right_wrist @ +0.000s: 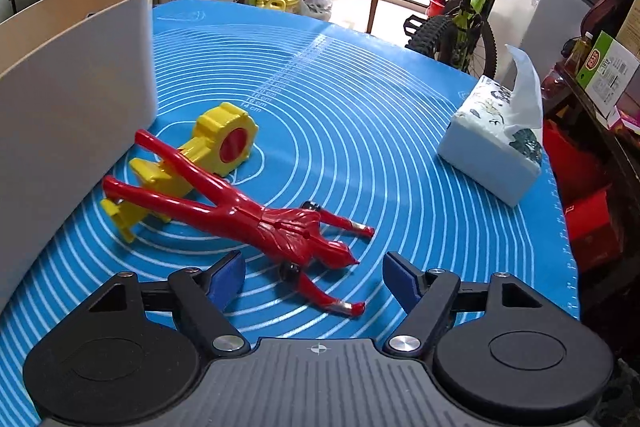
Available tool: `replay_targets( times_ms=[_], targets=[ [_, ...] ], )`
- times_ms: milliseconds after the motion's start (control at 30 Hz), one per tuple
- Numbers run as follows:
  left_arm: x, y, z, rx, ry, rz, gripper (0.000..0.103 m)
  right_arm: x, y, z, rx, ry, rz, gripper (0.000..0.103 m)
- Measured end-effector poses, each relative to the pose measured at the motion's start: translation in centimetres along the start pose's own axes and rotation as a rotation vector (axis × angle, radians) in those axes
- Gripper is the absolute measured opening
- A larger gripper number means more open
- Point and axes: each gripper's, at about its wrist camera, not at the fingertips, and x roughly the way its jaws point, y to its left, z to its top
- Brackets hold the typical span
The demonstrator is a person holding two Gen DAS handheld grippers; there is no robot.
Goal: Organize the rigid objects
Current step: 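Grasp the red toy figure by its leg with the right tool, then carry the red toy figure into the basket and release it with the right tool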
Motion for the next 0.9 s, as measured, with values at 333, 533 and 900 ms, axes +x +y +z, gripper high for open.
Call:
replay_targets(
  times_ms=[333, 533, 900],
  targets=[
    [0.1, -0.1, 0.0, 0.002, -0.001, 0.003, 0.016, 0.1, 0.4, -0.5, -0.014, -0.063, 0.074, 0.05],
    [0.1, -0.1, -0.1, 0.002, -0.001, 0.003, 0.016, -0.8, 1.8, -0.5, -0.079, -0.087, 0.076, 0.029],
    [0.1, -0.1, -0.1, 0.004, -0.002, 0.005, 0.016, -3.6, 2.4, -0.3, -0.125, -0.187, 0.033, 0.025]
  ],
)
